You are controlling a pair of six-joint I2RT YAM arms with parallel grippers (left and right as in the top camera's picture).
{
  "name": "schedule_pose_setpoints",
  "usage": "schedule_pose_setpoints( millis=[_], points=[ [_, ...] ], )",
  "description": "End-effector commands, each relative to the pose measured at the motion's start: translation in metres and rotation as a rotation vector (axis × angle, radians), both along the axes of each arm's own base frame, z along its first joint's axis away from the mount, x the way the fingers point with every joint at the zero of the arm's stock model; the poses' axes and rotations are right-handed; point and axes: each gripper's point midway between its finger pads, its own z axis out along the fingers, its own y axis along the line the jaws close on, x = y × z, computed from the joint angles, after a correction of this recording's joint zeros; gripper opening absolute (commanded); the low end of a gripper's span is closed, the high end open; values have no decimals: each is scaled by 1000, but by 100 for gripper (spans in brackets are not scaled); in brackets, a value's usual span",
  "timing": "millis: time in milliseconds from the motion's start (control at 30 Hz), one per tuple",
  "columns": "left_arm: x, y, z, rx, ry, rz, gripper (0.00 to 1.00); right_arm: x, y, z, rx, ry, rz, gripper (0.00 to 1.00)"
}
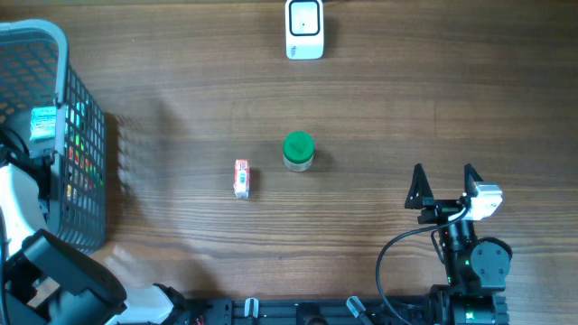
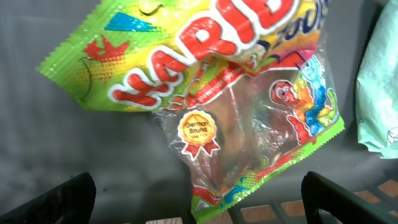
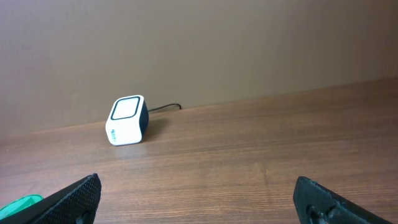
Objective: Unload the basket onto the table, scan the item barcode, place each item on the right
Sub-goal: 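Reach the left gripper into the basket and grasp the Haribo gummy bag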
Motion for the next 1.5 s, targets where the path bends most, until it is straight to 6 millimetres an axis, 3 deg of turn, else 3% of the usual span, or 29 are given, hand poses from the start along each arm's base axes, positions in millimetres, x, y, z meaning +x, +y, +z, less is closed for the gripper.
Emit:
schedule_pose_setpoints(
  millis=[0,167,533,667,733,767,800,833,1033,1133,1300,1467],
  points=[
    [2,-1,-2,12,5,-6,100,0,0,0,10,-2,-3,100],
    [8,3,-9,13,-1,-8,100,0,0,0,10,-2,-3,100],
    [13,0,-76,-103,81,-18,100,0,0,0,10,-1,-3,100],
    [16,-1,-91,-125,86,-20,98,0,0,0,10,-2,-3,100],
    [17,0,-95,-127,88,-21,72,0,0,0,10,-2,-3,100],
    [17,0,-96,-125,87,-23,52,0,0,0,10,-2,-3,100],
    [17,0,-97,-126,90,-25,24,0,0,0,10,-2,-3,100],
    [16,0,-97,-123,92,-24,5,0,0,0,10,-2,-3,100],
    [14,4,-96,-98,111,-70,4,0,0,0,10,-2,-3,100],
    [14,6,-78,-79,90,-67,4,0,0,0,10,-1,-3,100],
    [24,16,14,78,-72,-62,4,0,0,0,10,-2,-3,100],
    [19,12,100,247,-246,-60,4,0,0,0,10,-2,-3,100]
  ],
)
